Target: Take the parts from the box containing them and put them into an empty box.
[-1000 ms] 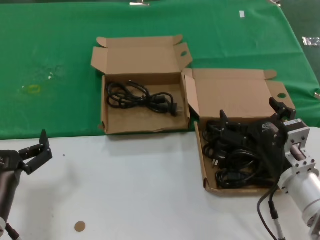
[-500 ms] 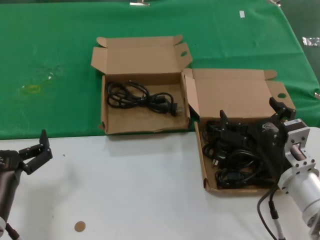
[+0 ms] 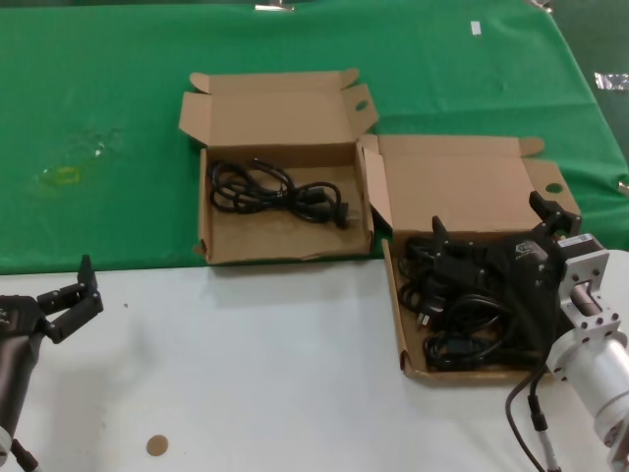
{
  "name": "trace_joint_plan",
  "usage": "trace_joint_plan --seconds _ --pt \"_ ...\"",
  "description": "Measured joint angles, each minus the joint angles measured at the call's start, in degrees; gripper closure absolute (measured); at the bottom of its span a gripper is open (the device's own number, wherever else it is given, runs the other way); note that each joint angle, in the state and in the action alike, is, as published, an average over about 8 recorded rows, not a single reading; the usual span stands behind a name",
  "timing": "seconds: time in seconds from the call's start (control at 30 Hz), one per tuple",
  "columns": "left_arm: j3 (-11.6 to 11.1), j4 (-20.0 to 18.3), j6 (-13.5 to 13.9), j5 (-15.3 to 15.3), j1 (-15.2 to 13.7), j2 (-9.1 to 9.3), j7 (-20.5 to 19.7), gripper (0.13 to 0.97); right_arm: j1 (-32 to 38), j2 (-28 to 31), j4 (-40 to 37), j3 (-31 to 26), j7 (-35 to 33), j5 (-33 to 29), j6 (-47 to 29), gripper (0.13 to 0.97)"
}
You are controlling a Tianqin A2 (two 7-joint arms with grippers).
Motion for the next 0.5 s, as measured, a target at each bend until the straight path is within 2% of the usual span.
trace_joint_plan --seconds 0.5 --pt "0.0 0.0 0.0 0.0 0.0 0.00 0.0 0.132 0.0 0.0 0.0 0.0 0.0 0.0 0.0 0.129"
